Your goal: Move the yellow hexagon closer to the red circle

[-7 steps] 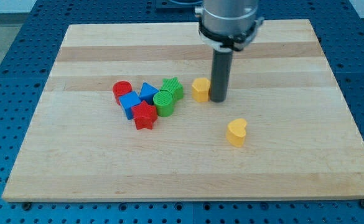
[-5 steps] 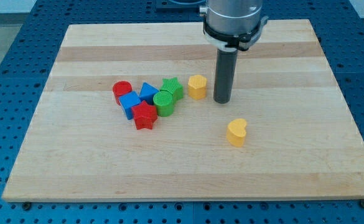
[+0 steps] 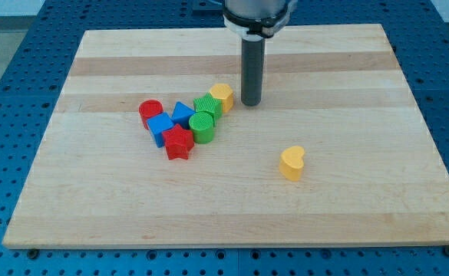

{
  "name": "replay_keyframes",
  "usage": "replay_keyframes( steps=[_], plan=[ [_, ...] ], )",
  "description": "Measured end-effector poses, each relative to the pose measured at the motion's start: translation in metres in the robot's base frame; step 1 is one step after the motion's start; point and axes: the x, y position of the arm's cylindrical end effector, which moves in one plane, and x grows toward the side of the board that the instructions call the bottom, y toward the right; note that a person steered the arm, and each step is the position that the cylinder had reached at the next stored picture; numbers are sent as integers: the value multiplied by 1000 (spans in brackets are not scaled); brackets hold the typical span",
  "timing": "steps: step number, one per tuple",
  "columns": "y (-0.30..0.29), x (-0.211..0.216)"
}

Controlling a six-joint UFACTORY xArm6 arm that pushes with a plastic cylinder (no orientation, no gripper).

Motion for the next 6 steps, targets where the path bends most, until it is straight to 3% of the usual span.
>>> replay_keyframes(
  steps=[2, 4, 5, 6],
  plan=[
    [-61, -18],
    [-55, -30],
    [-77, -60],
    [-99, -44]
  ],
)
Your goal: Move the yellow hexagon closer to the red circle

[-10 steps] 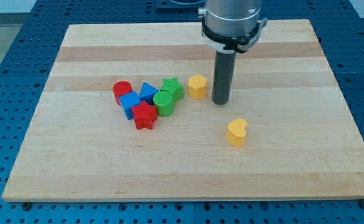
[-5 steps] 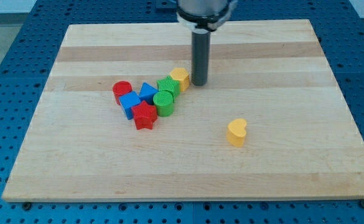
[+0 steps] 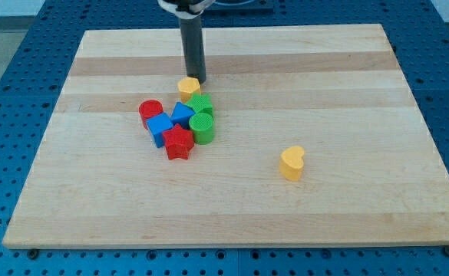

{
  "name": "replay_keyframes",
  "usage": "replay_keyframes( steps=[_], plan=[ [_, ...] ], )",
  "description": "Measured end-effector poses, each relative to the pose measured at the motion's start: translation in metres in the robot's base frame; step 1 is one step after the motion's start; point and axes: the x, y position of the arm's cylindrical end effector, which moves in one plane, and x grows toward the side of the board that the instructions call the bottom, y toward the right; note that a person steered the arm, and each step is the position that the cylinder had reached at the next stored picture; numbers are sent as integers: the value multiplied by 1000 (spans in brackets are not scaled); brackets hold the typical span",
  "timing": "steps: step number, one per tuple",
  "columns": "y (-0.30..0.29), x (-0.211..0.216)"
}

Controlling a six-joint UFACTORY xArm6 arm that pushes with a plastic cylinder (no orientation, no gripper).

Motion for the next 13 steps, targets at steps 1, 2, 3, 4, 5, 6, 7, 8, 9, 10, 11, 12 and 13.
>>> replay_keyframes(
  steps=[1, 2, 3, 4, 5, 6, 7, 8, 9, 10, 11, 12, 13],
  plan=[
    [12, 11],
    [37, 9],
    [40, 9],
    [0, 9],
    [-40, 13],
    [-47, 18],
    [-32, -3],
    [-14, -13],
    [-14, 4],
    [-18, 19],
    [-38, 19],
    [-56, 20],
    [-56, 18]
  ],
)
